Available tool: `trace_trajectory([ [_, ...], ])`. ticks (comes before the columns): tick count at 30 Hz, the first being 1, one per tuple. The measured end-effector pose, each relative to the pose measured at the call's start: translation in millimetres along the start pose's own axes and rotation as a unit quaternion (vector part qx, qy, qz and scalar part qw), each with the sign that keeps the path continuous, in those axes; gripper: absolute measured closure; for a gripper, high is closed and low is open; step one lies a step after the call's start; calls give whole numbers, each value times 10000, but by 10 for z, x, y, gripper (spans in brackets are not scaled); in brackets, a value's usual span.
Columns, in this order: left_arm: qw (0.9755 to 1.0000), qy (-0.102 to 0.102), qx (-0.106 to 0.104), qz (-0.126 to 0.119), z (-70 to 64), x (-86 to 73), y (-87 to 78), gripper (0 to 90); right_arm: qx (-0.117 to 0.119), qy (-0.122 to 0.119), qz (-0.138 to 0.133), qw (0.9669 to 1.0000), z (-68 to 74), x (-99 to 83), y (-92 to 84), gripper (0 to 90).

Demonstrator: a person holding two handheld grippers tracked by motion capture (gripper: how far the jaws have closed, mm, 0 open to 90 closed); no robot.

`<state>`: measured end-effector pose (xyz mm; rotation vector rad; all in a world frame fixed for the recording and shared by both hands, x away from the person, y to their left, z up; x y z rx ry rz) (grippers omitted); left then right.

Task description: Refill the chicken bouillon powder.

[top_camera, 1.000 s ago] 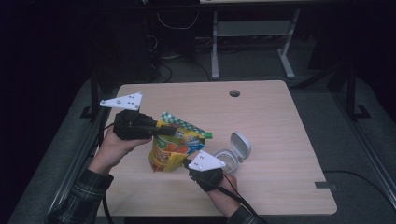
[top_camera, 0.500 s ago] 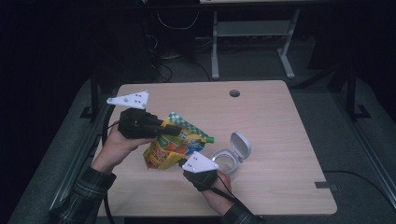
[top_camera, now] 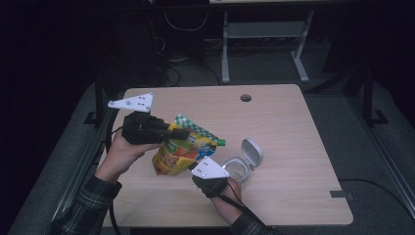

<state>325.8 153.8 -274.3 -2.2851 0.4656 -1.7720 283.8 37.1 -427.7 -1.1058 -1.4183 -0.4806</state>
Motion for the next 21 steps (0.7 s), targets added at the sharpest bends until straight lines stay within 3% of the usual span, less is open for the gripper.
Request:
trace_trajectory([
  [8, 9996, -6, 62, 258, -3, 32, 104, 900, 414, -83, -118, 9990, 90, -6, 7, 899],
  [13, 9989, -52, 43, 469, 21, 47, 176, 900, 538, -116, -160, 9984, 146, -11, -1, 900],
  [21, 9979, -169, 98, 625, 58, 42, 295, 900, 728, 42, -185, 9972, 186, -29, 35, 900],
])
Point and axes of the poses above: each handheld gripper's, and its own axes: y roughly forward along the jaws, x roughly out of its top, z roughly to its left, the point moved 5 cm from there along y, roughly forward along the jaws, and after that the axes turned 13 degrees about -x, right-handed, at the moved point
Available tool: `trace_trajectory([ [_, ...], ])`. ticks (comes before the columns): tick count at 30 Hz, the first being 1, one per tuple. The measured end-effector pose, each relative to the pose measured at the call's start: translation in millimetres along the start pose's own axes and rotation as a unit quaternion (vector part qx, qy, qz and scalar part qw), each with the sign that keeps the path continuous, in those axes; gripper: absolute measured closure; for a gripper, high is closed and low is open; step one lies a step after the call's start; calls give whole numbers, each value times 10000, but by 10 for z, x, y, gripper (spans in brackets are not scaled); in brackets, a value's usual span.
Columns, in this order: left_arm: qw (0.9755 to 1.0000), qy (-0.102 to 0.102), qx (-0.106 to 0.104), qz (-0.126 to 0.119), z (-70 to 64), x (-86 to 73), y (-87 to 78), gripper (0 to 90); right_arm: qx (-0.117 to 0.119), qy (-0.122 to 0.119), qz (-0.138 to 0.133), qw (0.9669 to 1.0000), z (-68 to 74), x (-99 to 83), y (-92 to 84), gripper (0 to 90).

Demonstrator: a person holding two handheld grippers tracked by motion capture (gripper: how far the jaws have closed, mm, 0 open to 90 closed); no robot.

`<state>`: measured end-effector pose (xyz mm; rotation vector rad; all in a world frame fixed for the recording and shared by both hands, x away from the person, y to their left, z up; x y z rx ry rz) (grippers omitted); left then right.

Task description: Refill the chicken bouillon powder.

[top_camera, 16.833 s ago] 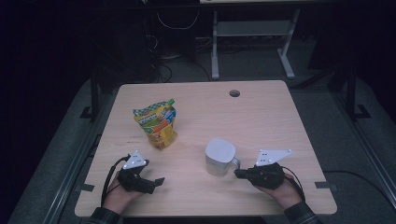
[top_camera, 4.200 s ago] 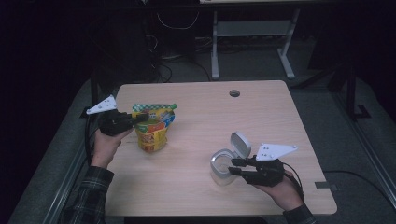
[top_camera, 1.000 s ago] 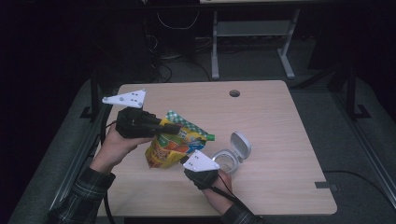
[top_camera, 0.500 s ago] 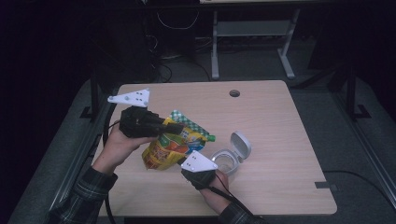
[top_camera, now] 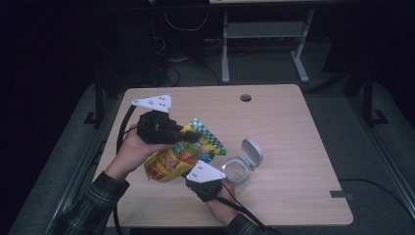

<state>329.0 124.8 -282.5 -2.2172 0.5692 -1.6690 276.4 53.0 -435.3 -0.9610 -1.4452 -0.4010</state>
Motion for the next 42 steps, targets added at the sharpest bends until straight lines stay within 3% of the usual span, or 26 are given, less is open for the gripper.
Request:
trace_trajectory([
  [5, 9998, -25, 38, 205, -7, 7, 91, 900, 105, -33, -118, 9999, 44, -11, 3, 900],
  [17, 9992, -64, -9, 400, 40, 60, 309, 900, 218, 80, -259, 9994, 35, -34, -16, 900],
  [28, 9981, -97, -346, 506, 118, 113, 435, 899, 215, 190, -309, 9991, -8, -32, -33, 900],
  [33, 9963, -155, -415, 743, 158, 138, 496, 898, 259, 230, -332, 9988, -21, -41, -33, 900],
  [42, 9935, -226, -298, 1075, 199, 220, 641, 898, 209, 327, -416, 9984, -52, -36, -48, 900],
])
Point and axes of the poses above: each handheld gripper's, and its own axes: y roughly forward along the jaws, x roughly out of its top, z roughly to its left, the point moved 5 cm from there along y, roughly forward along the jaws, and after that the axes turned 13 degrees about -x, right-handed, at the moved point
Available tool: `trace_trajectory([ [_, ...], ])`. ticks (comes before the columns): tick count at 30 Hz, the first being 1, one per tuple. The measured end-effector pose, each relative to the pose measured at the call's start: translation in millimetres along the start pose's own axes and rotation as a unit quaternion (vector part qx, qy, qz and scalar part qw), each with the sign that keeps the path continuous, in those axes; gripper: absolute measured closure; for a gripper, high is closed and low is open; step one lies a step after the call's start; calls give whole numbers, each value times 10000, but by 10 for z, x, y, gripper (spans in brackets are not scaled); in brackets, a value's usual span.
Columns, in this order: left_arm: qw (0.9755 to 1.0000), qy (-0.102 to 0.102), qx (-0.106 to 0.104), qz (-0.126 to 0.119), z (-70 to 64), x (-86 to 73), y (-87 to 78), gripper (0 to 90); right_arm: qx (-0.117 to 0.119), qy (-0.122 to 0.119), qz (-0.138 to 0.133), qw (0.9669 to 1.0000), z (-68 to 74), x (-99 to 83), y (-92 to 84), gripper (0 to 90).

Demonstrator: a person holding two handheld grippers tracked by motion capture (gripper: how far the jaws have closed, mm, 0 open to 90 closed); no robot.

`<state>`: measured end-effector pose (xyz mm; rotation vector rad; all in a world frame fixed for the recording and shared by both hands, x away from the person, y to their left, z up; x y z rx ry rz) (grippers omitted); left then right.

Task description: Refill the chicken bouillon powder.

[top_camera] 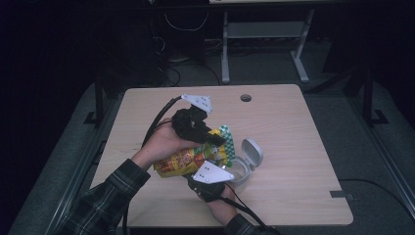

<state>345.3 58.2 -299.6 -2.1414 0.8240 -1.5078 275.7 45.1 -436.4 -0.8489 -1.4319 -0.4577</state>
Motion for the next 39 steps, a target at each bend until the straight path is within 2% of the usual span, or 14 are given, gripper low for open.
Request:
trace_trajectory([
  [8, 9992, -147, 22, 373, 60, 54, 128, 897, -20, 60, -48, 10000, -14, -25, -7, 900],
  [17, 9978, -200, 41, 625, 93, 127, 204, 894, -59, 122, -137, 9998, -46, -22, -29, 900],
  [32, 9966, -313, 101, 762, 113, 169, 276, 880, -6, 179, -314, 9993, -44, -21, -53, 900],
  [39, 9951, -358, 147, 913, 122, 201, 316, 879, 0, 225, -406, 9989, -38, -10, -62, 900],
])
Point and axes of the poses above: each handheld gripper's, and its own axes: y roughly forward along the jaws, x roughly out of its top, z roughly to its left, the point moved 5 cm from there along y, roughly forward along the jaws, and after that the axes turned 13 degrees about -x, right-handed, at the moved point
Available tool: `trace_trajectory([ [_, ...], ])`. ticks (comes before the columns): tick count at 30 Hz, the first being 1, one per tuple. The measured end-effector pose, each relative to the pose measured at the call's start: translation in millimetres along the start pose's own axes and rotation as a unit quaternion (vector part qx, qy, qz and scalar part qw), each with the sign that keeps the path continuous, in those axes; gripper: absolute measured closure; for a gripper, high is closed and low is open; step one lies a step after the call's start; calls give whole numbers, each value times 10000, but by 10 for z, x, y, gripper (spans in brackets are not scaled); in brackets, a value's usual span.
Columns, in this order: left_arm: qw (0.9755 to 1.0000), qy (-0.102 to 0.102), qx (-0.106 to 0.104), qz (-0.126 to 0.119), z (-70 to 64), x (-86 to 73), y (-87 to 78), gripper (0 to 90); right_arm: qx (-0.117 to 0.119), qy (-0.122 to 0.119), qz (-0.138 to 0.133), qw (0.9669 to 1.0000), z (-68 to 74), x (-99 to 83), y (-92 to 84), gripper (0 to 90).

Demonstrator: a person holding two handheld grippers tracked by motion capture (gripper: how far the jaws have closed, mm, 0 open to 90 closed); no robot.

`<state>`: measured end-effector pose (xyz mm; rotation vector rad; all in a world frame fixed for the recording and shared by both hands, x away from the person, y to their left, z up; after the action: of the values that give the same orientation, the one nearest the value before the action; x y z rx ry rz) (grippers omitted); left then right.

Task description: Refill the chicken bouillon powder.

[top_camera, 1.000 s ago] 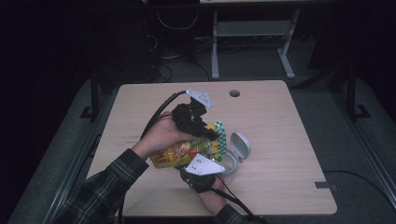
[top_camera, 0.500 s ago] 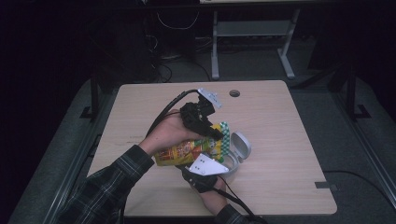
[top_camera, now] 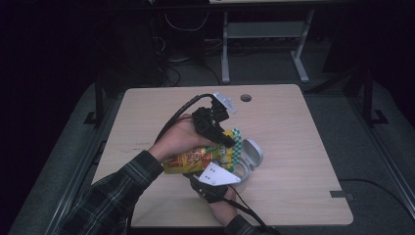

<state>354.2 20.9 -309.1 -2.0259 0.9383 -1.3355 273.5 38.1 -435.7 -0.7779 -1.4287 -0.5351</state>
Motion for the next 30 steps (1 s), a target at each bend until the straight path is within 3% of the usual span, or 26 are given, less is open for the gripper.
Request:
trace_trajectory([
  [13, 9998, 40, 57, 161, -10, 45, 27, 846, 25, 9, -125, 9999, 1, 25, -37, 900],
  [16, 9999, -86, -11, 138, -38, 51, 25, 878, 25, 27, -110, 9999, -9, 17, -28, 900],
  [24, 9990, -197, 224, 333, -73, 83, 61, 900, -20, 133, -87, 9999, -8, 18, -15, 900],
  [30, 9977, -475, 298, 383, -64, 128, 115, 900, -2, 195, -171, 9997, 11, 46, -24, 900],
])
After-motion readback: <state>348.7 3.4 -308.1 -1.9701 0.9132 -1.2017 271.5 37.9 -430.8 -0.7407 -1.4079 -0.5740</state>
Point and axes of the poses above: each handheld gripper's, and its own axes: y roughly forward along the jaws, x roughly out of its top, z roughly to its left, the point moved 5 cm from there along y, roughly forward along the jaws, and after that the axes turned 13 degrees about -x, right-handed, at the moved point
